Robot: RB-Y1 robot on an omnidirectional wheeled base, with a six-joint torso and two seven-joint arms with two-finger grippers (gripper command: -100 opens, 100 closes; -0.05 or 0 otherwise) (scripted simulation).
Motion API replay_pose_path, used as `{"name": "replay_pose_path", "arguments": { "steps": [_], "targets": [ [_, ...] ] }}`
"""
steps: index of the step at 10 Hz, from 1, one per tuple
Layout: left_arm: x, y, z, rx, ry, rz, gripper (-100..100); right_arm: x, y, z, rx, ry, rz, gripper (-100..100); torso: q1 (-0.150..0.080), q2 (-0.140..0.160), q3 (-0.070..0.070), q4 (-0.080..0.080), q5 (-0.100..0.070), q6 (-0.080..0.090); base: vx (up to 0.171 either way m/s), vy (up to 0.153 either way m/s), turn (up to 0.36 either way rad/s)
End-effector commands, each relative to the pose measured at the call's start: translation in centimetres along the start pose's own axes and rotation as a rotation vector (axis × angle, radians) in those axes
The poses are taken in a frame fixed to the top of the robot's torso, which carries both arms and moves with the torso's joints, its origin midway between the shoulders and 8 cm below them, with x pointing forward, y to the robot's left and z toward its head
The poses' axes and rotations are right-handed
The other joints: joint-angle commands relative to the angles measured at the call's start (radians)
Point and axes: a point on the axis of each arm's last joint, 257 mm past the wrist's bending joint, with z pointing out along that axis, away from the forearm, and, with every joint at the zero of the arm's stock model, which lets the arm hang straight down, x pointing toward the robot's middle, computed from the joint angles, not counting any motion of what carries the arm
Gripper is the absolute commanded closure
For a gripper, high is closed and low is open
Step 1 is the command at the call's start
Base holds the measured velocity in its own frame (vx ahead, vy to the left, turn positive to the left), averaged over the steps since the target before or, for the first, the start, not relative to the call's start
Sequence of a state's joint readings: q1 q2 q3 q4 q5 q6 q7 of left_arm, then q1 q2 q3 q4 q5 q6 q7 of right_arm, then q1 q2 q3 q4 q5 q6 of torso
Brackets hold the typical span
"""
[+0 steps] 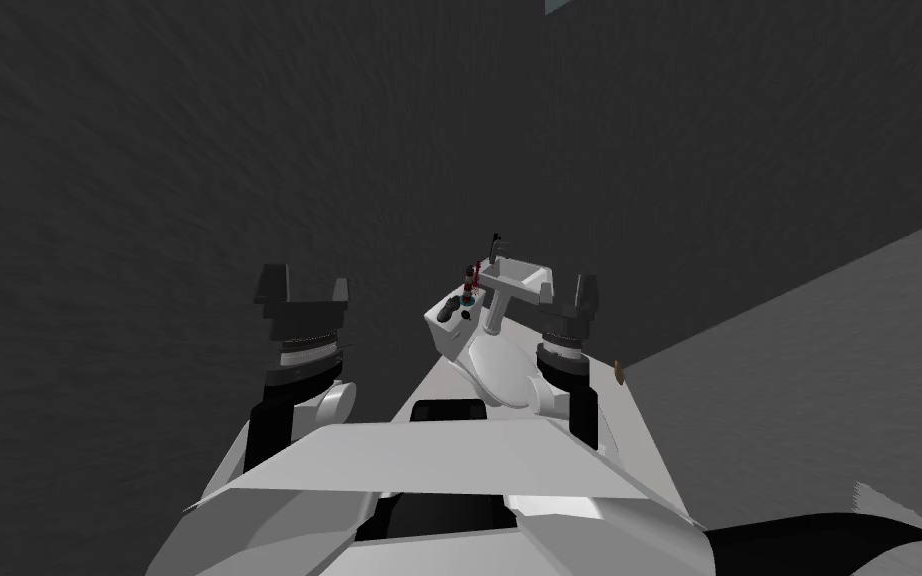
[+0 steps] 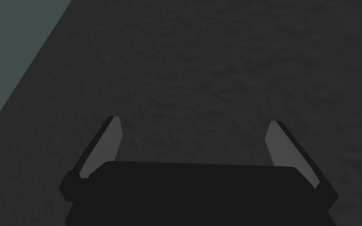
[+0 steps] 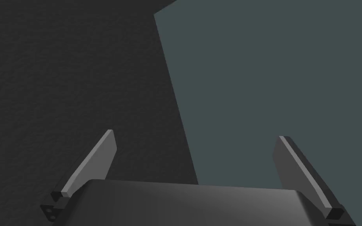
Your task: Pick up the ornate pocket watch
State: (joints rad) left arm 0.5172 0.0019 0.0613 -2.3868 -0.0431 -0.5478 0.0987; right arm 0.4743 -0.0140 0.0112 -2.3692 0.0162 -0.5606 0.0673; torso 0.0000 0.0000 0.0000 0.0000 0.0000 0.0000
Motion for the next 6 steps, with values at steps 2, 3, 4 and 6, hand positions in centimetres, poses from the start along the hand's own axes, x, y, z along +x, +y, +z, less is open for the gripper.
{"name": "replay_pose_path", "arguments": {
  "steps": [2,3,4,6],
  "targets": [
    [0.0,0.0,0.0,0.000,0.000,0.000,0,1.2,-2.5,-0.5,0.068,0.057,-0.026,-100,-0.001,-0.001,-0.001,0.000,0.000,0.000,0.026,-0.019,0.095],
    [0.0,0.0,0.0,0.000,0.000,0.000,0,1.8,-4.1,-0.9,0.113,0.087,-0.044,-100,-0.002,-0.002,-0.001,0.000,0.000,0.000,0.024,-0.021,0.056],
    [0.0,0.0,0.0,0.000,0.000,0.000,0,2.5,-6.0,-1.5,0.163,0.120,-0.066,-100,-0.002,-0.002,-0.001,0.000,0.000,0.000,0.029,-0.030,0.128],
    [0.0,0.0,0.0,0.000,0.000,0.000,0,3.2,-8.5,-2.4,0.233,0.155,-0.093,-100,-0.003,-0.003,-0.002,-0.001,-0.001,0.000,0.045,-0.038,0.128]
  ]
}}
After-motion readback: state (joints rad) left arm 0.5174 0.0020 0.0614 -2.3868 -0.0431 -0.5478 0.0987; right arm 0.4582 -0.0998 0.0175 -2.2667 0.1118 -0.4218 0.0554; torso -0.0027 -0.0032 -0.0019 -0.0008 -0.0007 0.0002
